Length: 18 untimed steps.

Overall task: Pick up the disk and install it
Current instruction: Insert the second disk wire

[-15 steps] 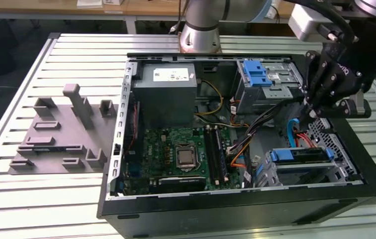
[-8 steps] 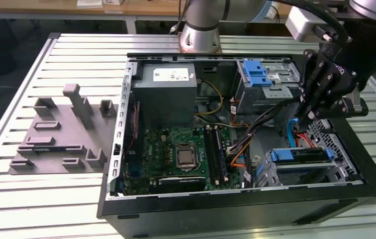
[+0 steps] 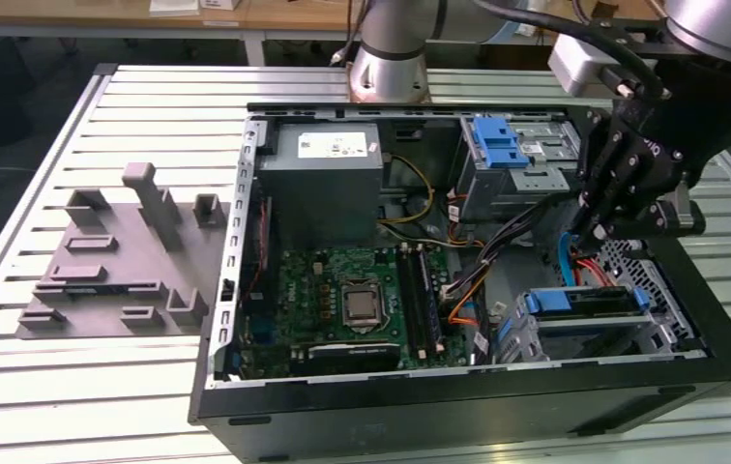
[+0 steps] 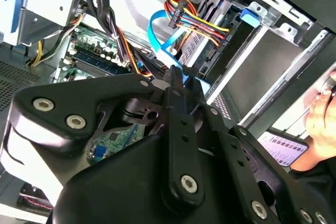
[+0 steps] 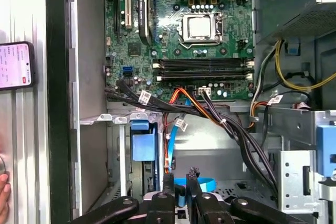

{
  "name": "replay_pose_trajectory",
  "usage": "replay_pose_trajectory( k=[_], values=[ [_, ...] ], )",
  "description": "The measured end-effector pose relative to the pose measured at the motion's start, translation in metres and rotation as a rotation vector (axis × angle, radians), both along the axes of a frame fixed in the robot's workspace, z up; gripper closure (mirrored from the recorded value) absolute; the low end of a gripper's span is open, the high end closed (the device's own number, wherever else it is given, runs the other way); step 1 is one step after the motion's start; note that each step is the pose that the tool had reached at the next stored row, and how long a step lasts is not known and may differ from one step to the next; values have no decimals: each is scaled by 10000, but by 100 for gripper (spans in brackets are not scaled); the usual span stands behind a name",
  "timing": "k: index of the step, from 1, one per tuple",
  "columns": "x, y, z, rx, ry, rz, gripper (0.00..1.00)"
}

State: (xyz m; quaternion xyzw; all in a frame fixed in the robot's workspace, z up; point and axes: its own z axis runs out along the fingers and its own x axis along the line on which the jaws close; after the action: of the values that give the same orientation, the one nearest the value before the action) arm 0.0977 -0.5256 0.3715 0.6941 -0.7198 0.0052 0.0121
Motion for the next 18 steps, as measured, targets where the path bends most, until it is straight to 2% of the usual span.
replay_pose_trajectory(
  k=[4, 5, 6, 8, 11, 15, 18],
  values=[
    [4, 8, -44, -149, 0, 0, 76],
    [5, 9, -52, -165, 0, 0, 78],
    [8, 10, -58, -167, -1, 1, 84],
    [11, 10, -70, -167, -1, 0, 84],
    [13, 10, -85, -130, -1, -1, 84],
    [13, 9, -97, 45, -1, 0, 84],
    [13, -1, -108, 74, -1, 0, 84]
  ],
)
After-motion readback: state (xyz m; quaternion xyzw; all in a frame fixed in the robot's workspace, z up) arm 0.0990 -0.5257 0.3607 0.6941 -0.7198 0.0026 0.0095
